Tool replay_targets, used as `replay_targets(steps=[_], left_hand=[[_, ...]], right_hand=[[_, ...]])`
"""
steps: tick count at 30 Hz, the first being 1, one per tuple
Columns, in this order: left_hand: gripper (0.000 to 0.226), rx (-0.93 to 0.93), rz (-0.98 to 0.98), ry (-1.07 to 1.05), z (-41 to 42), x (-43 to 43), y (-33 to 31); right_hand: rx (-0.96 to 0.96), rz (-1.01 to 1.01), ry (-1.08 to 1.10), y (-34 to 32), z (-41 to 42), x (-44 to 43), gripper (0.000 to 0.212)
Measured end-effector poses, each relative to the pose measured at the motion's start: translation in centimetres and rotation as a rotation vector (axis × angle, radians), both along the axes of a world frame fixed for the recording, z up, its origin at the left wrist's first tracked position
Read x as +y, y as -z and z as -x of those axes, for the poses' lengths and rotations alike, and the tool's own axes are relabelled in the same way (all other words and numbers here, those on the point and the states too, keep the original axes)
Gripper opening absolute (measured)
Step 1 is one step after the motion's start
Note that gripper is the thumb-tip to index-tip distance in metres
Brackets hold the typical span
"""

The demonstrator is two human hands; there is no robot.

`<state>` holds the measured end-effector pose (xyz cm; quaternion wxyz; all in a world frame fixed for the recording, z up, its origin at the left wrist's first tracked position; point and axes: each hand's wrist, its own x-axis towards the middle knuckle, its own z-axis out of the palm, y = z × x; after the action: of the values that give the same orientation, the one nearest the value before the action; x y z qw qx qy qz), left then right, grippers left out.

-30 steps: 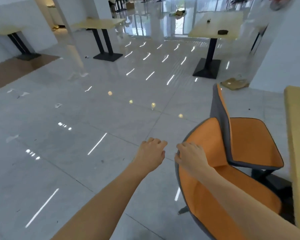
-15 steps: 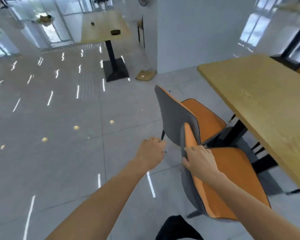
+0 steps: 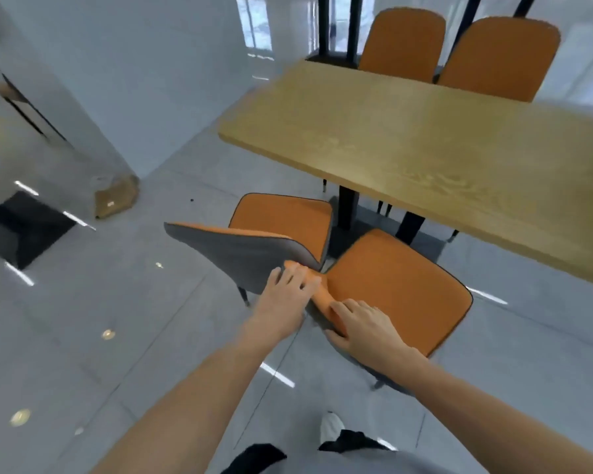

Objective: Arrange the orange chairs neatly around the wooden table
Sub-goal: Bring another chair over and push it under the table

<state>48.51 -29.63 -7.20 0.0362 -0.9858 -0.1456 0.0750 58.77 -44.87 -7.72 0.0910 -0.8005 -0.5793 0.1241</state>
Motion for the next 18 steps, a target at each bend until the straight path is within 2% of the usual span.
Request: replay_targets(steps=[6, 12, 15, 18], left_hand=[[0.047, 0.121, 0.06, 0.289, -2.7, 4.1, 1.6], [0.033, 0.086, 0.125, 0.551, -5.0, 6.9, 3.8], [0.023, 0.023, 0.185, 0.56, -5.0, 7.0, 4.3], [0.023, 0.009, 0.196, 0.557, -4.4, 6.4, 3.9]], right_hand=[[0.048, 0.081, 0.215, 1.0, 1.9, -1.4, 0.054], [-0.1, 0.119, 0.63, 2.7, 5.3, -2.9, 0.062], [-0.162, 0.101, 0.686, 2.4, 5.0, -3.0, 0.055], [-0.166, 0.06, 0.634, 2.9, 5.0, -3.9, 0.049]])
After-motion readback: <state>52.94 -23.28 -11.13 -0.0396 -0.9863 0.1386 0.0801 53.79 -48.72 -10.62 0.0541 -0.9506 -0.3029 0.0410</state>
